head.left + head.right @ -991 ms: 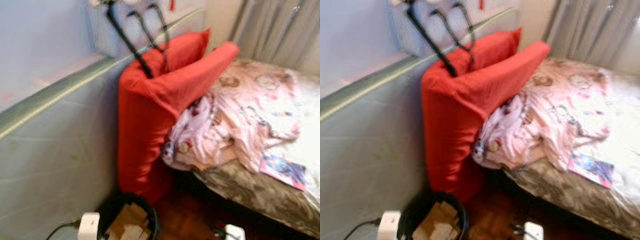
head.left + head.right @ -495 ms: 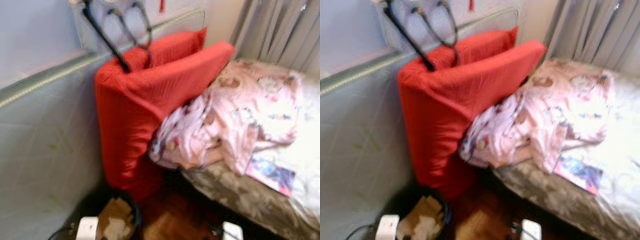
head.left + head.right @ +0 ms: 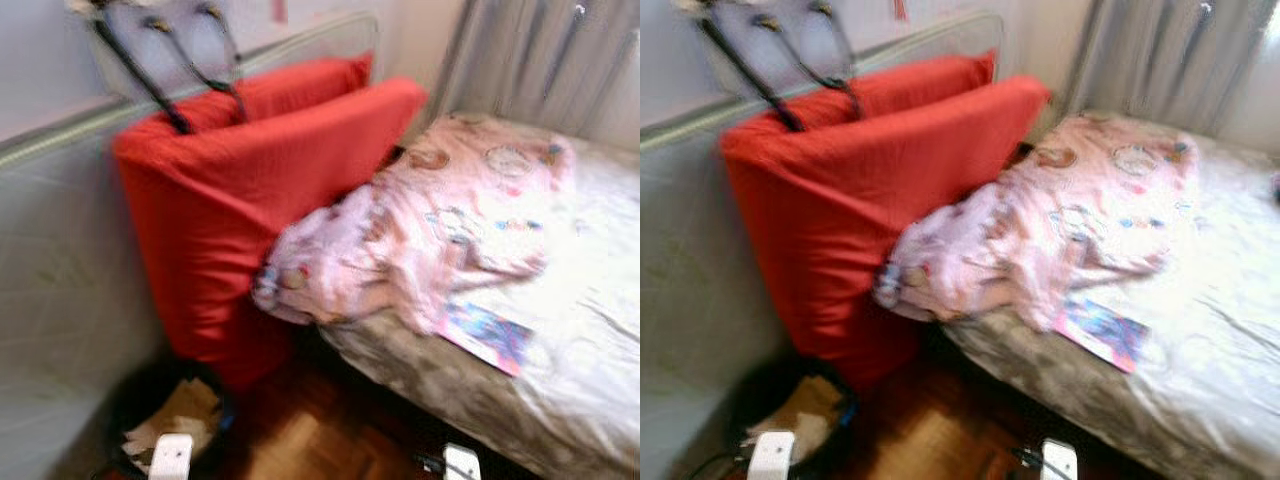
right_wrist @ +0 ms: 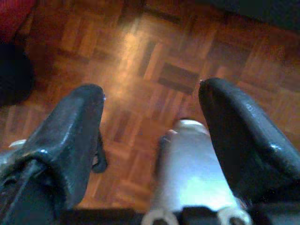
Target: Clean up the room
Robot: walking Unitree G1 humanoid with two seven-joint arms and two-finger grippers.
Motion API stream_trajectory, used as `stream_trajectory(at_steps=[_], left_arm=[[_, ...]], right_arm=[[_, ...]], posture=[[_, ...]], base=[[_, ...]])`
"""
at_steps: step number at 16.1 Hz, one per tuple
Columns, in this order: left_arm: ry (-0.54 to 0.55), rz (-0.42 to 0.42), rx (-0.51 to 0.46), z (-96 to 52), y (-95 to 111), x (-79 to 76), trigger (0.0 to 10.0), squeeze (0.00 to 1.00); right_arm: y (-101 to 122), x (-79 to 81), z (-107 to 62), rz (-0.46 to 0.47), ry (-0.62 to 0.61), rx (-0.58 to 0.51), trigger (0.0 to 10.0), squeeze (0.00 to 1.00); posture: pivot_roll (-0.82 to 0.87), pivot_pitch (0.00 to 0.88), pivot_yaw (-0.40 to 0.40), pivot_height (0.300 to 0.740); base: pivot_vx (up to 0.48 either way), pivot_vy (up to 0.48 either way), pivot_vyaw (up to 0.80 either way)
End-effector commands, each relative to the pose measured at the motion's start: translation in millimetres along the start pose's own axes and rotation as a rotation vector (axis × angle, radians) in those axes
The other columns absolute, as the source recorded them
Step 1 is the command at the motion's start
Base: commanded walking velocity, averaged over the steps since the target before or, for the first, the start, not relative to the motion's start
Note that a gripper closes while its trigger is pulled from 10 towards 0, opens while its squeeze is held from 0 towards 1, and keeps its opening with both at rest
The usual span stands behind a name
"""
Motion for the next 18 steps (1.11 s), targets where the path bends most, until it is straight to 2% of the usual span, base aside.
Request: stream_trajectory(at_steps=[1,4,7,12,15,18], left_arm=[[-0.062,-0.035,-0.007,3.3,11,-14.8,10.0,0.00],[-0.066,-0.035,-0.011,3.4,12,-15.8,10.0,0.00],[-0.072,-0.033,-0.011,3.4,12,-17.0,10.0,0.00],[-0.074,-0.025,-0.008,2.7,9,-15.3,10.0,0.00],[-0.074,-0.021,-0.006,2.5,8,-15.0,10.0,0.00],[-0.078,-0.019,-0.006,2.4,8,-16.0,10.0,0.00]], right_arm=[[42,-3.2,4.5,-0.184,0.018,-0.050,10.0,0.00],[42,-3.2,4.6,-0.187,0.014,-0.049,10.0,0.00],[43,-3.5,4.6,-0.185,0.011,-0.050,10.0,0.00],[43,-2.3,4.6,-0.177,0.015,-0.059,10.0,0.00],[43,6.8,6.3,-0.178,0.021,-0.059,10.0,0.00],[42,7.6,6.5,-0.180,0.018,-0.057,10.0,0.00]], posture=[[0.12,0.000,-0.118,0.740],[0.11,0.000,-0.118,0.740],[0.11,0.000,-0.116,0.740],[0.11,0.000,-0.110,0.740],[0.11,0.000,-0.107,0.740],[0.10,0.000,-0.107,0.740]], base=[[0.000,-0.386,0.00],[0.000,-0.386,0.00],[0.000,-0.386,-0.78],[0.000,-0.387,0.00],[0.000,-0.386,0.00],[0.000,-0.386,-0.65]])
Point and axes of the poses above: a point about 5 cm out from each wrist's last joint towards the gripper, its own z axis pointing out of the wrist towards the gripper, its own y axis along the axis of the wrist's last joint, x = y × z, the point moved 3 cm from there along z, pointing out of the wrist towards the gripper, and after that the axes turned 13 degrees about z, right-handed, at the moved point
